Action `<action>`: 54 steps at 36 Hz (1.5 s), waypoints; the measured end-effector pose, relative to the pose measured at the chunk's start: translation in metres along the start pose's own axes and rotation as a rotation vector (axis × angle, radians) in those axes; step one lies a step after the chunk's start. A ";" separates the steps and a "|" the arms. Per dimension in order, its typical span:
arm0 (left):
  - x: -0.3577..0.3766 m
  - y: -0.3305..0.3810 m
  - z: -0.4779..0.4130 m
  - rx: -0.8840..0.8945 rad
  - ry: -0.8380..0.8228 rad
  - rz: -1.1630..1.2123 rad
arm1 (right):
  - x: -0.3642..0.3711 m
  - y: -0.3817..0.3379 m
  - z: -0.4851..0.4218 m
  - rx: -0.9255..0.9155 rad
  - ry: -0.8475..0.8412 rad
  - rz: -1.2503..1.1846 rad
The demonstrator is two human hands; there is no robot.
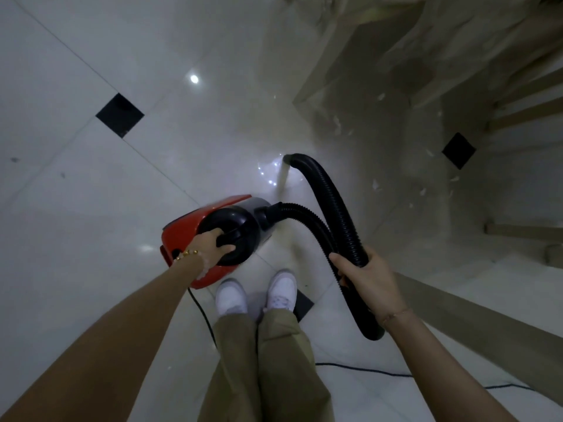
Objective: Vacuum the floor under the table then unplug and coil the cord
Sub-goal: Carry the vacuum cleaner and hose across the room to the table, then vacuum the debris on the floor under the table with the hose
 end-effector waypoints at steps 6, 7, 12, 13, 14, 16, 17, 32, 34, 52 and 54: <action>-0.004 -0.004 0.007 0.052 0.059 0.020 | 0.026 -0.017 0.003 -0.021 -0.095 0.008; -0.004 -0.005 0.008 0.065 0.069 0.028 | 0.031 -0.019 0.004 -0.019 -0.122 0.004; -0.006 -0.015 0.017 0.082 0.155 0.130 | 0.059 -0.030 0.003 -0.048 -0.170 0.073; -0.007 -0.019 0.020 0.067 0.202 0.168 | 0.064 -0.032 0.002 -0.066 -0.156 0.085; -0.007 -0.025 0.024 0.039 0.259 0.215 | 0.069 -0.034 0.001 -0.085 -0.141 0.094; -0.009 -0.039 0.036 -0.034 0.382 0.312 | 0.078 -0.038 0.001 -0.116 -0.124 0.104; -0.009 -0.048 0.042 -0.077 0.433 0.353 | 0.083 -0.041 0.002 -0.129 -0.123 0.108; 0.033 -0.124 0.056 -0.100 0.410 0.610 | 0.121 -0.041 -0.012 -0.202 -0.118 0.343; 0.041 -0.131 0.042 -0.074 0.348 0.645 | 0.122 -0.039 -0.017 -0.197 -0.102 0.379; 0.063 -0.123 0.015 -0.079 0.122 0.352 | 0.116 -0.035 -0.036 -0.155 -0.074 0.328; 0.059 -0.126 0.016 -0.099 0.016 0.385 | 0.112 -0.031 -0.035 -0.141 -0.061 0.322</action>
Point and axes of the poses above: each hand's wrist, its own z-axis away from the middle knuckle, its own x-axis out of the palm, y = z × x, the point moved 5 cm from there along -z, towards the middle knuckle, and after that the axes turned 14 degrees about x, right-handed, at the moved point
